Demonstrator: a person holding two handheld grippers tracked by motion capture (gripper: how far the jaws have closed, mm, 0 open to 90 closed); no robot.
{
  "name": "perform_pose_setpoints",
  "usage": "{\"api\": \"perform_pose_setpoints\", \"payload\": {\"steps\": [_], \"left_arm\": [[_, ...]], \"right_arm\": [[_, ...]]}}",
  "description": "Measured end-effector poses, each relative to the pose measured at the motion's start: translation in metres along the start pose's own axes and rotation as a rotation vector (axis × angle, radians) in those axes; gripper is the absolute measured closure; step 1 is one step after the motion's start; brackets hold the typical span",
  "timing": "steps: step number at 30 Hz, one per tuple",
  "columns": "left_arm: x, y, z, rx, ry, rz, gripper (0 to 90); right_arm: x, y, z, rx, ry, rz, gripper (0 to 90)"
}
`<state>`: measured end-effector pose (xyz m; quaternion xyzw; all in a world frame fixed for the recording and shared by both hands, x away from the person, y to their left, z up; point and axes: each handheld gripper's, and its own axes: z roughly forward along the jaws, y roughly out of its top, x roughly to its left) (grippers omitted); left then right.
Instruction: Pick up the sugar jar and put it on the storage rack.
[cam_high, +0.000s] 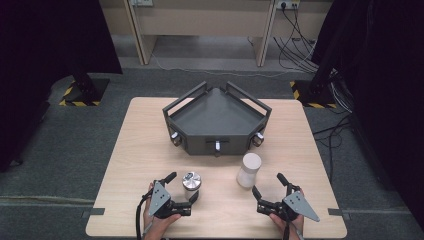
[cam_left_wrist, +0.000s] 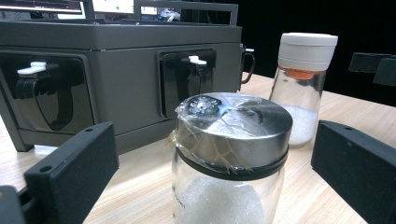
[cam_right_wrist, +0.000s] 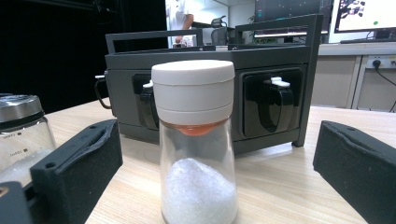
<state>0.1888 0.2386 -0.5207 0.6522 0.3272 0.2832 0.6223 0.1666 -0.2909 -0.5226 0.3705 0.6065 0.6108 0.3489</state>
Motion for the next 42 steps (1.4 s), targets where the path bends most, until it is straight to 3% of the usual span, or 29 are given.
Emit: {"api": "perform_pose_setpoints", "payload": {"steps": [27,42], "left_arm": [[0.0008,-0.0006,0.0004,0.003,0.01,-0.005,0.3],[0.0,0.0006,0.0059,0.021,-0.005,-0.002,0.3]], "right_arm": [[0.0019,-0.0003,0.0018,0.001,0.002,0.006,1.6],[0.0016,-0.0007,-0.0001,0.001,0.001,0.005,1.5]]}}
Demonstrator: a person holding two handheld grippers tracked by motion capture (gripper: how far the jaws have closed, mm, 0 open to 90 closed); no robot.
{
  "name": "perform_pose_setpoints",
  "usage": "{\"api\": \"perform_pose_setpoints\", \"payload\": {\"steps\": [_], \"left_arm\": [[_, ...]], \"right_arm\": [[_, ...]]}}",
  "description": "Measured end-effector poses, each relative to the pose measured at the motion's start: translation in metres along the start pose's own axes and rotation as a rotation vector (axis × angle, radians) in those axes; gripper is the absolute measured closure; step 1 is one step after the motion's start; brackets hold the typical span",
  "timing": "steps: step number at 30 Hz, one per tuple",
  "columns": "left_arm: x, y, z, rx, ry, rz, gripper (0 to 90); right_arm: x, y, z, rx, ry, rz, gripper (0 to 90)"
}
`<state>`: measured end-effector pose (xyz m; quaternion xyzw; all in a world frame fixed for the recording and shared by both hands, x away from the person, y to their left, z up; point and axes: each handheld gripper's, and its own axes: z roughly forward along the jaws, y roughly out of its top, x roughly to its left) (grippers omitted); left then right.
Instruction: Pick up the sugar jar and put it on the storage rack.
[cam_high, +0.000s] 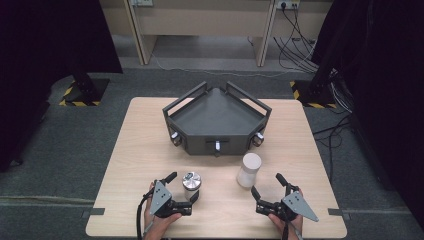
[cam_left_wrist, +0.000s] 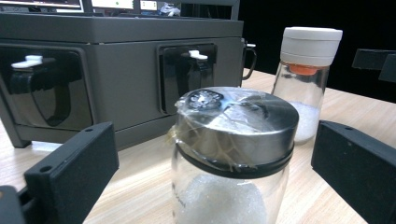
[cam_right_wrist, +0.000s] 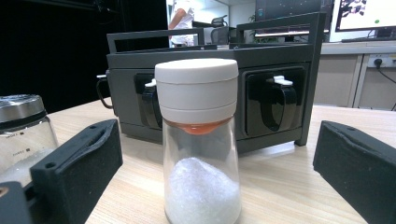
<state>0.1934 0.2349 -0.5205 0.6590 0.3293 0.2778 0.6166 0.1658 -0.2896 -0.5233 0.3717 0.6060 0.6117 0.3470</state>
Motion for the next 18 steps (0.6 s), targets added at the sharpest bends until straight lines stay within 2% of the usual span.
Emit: {"api": "perform_pose_setpoints", "payload": {"steps": [18], "left_arm": [[0.0005,0.0044,0.0073,0.041,-0.011,-0.002,0.3]], "right_arm": [[0.0001,-0.0005,-0.0023,0.002,-0.007,0.001,1.5]]}}
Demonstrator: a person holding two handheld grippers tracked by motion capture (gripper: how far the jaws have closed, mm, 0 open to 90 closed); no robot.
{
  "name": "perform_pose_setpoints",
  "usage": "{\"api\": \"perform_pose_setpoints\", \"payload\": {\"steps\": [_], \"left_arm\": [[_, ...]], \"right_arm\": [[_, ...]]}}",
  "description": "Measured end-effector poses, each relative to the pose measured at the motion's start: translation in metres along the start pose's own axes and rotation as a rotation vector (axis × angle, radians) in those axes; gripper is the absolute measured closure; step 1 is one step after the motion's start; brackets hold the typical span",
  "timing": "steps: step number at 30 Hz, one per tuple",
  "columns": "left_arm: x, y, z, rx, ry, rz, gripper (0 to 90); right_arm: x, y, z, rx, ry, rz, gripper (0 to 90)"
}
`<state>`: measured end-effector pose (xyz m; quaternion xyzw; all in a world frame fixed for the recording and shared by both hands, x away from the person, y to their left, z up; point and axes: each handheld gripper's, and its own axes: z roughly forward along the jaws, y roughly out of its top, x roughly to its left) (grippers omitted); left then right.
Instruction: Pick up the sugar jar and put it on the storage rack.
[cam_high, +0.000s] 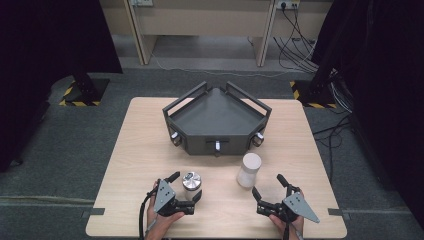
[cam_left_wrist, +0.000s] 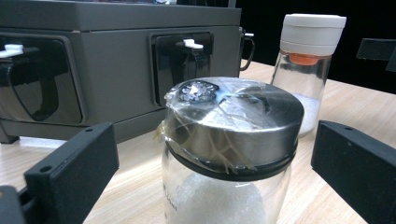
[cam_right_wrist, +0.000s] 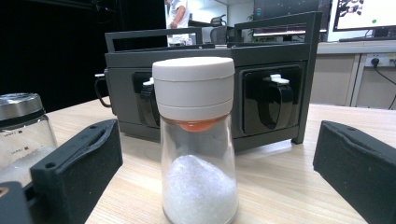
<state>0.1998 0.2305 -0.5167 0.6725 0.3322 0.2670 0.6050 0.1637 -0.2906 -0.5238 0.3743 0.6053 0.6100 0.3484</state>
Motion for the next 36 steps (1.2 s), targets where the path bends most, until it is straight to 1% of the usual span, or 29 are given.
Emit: {"api": "perform_pose_setpoints", "payload": {"steps": [5,12,14,17,18,19,21,24,25,26,27,35,36], "left_arm": [[-0.001,0.001,0.003,0.01,-0.005,0.006,0.9],[-0.002,0.006,0.01,0.039,0.004,0.016,3.4],[-0.002,0.008,0.012,0.048,0.004,0.013,4.4],[-0.002,0.012,0.017,0.076,0.002,0.016,9.0],[-0.002,0.012,0.017,0.076,0.002,0.016,11.2],[-0.002,0.014,0.018,0.089,0.0,0.021,11.2],[-0.002,0.016,0.019,0.108,-0.005,0.024,17.9],[-0.002,0.017,0.019,0.116,-0.004,0.026,25.6],[-0.001,0.017,0.019,0.118,-0.006,0.024,25.6],[0.0,0.017,0.019,0.118,-0.011,0.02,28.9],[-0.001,0.017,0.019,0.119,-0.012,0.025,30.4],[-0.001,0.018,0.018,0.119,-0.008,0.018,30.8],[0.0,0.017,0.018,0.117,-0.01,0.007,30.8]], "right_arm": [[0.0,0.0,0.0,0.0,0.0,-0.002,1.6],[0.0,0.0,0.001,0.003,0.004,-0.004,1.5],[0.001,0.0,0.001,0.003,0.004,-0.004,1.6],[0.0,0.0,0.001,0.003,0.004,-0.003,1.6],[0.0,0.0,0.001,0.003,0.004,-0.003,1.6],[0.0,0.0,0.001,0.003,0.004,-0.003,1.6],[0.0,0.0,0.001,0.004,0.004,-0.001,1.6],[0.0,0.0,0.001,0.004,0.004,0.0,1.6],[0.0,0.0,0.001,0.004,0.004,-0.002,1.6],[0.0,0.0,0.001,0.004,0.004,-0.001,1.7],[0.0,0.0,0.001,0.005,0.004,-0.001,1.7],[0.001,0.0,0.001,0.005,0.005,-0.003,1.7],[0.001,0.0,0.001,0.006,0.005,-0.004,1.8]]}}
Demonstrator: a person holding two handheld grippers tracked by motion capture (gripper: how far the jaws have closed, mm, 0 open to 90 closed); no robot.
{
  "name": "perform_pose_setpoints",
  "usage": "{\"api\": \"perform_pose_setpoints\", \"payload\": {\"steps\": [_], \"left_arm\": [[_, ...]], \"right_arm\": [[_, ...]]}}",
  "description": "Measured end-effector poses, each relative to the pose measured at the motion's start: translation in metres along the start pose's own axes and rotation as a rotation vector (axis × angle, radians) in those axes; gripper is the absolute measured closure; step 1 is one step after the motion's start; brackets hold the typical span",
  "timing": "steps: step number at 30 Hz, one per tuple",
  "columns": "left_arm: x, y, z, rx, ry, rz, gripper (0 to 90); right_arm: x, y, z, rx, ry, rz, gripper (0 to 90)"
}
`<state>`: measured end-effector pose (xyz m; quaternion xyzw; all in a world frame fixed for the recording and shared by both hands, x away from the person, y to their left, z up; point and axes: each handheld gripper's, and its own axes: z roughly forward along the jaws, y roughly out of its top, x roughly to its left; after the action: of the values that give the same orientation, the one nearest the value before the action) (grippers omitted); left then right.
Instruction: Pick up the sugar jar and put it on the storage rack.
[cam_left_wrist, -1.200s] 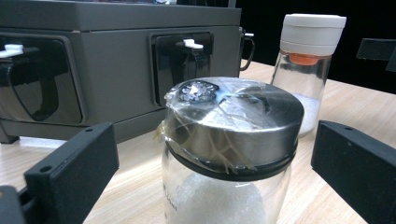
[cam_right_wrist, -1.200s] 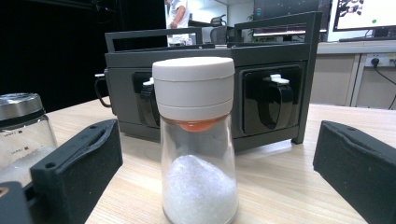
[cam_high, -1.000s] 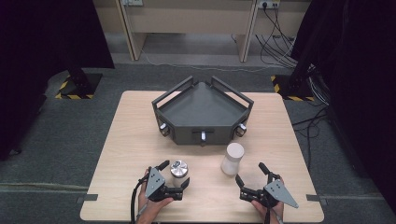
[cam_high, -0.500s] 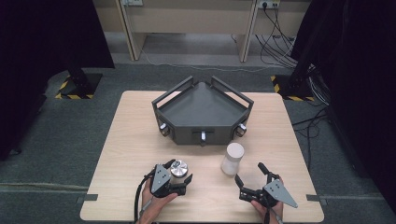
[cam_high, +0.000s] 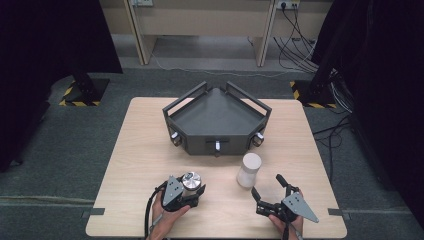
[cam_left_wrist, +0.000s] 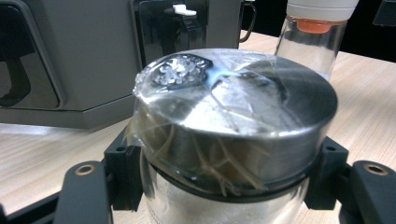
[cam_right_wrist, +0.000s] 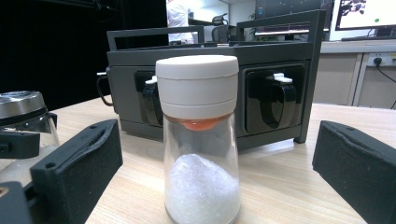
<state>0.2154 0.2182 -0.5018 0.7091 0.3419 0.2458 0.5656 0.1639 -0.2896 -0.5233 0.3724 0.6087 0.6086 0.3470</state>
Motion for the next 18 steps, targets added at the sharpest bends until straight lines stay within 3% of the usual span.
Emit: {"api": "perform_pose_setpoints", "payload": {"steps": [2,18], "left_arm": [[0.0007,-0.0008,-0.0011,-0.007,-0.001,-0.029,30.9],[0.0013,0.0085,-0.0069,-0.03,0.005,-0.022,30.9]], "right_arm": [[0.0,0.0,0.0,0.0,0.0,-0.002,1.7],[-0.0003,-0.0004,0.0002,0.0,-0.002,0.003,1.7]]}}
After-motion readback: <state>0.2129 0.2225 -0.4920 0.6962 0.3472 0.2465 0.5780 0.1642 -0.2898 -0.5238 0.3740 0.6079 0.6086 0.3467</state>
